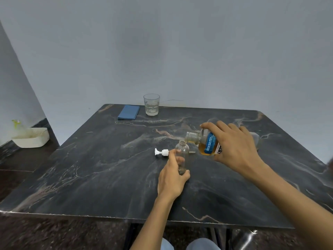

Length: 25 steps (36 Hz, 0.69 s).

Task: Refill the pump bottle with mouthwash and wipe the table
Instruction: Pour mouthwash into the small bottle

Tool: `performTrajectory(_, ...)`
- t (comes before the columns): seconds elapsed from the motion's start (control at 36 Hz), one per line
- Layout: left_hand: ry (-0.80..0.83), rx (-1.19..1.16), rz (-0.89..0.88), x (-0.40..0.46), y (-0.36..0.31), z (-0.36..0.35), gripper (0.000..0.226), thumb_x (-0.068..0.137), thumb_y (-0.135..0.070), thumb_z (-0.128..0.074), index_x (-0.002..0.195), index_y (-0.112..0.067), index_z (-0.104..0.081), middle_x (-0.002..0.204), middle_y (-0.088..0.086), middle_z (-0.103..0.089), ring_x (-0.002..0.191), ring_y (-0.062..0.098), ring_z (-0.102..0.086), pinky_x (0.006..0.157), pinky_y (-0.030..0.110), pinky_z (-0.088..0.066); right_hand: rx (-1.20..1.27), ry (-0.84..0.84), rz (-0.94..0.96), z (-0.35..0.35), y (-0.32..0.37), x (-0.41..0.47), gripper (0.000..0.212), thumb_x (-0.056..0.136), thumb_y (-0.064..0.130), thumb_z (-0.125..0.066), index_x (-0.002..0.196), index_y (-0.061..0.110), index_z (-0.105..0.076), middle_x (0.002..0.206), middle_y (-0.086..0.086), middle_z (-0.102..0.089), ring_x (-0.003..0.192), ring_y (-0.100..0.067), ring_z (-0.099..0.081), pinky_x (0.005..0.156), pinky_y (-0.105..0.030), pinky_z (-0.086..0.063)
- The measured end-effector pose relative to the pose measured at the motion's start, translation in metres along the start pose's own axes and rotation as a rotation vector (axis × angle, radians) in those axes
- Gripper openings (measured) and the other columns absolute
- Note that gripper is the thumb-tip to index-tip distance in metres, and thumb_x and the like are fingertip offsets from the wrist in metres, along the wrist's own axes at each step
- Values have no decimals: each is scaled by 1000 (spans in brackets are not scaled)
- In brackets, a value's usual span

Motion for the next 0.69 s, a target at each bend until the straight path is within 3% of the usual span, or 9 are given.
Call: performTrajectory(0.69, -7, 30, 6, 1, 0, 0, 62, 82, -26, -67, 126, -35, -25, 106, -23, -48, 94, 2, -54, 82, 23, -44, 9, 10, 6, 1, 0, 1, 85, 66, 50, -78, 134, 41, -28, 117, 7, -53, 101, -18, -53, 88, -37, -40)
Point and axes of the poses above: each hand's wrist, its own x-axis towards the middle knuckle, its own z-axis out of the back of the hand, y = z × x, the point moved 6 cm from there along x, towards the middle knuckle
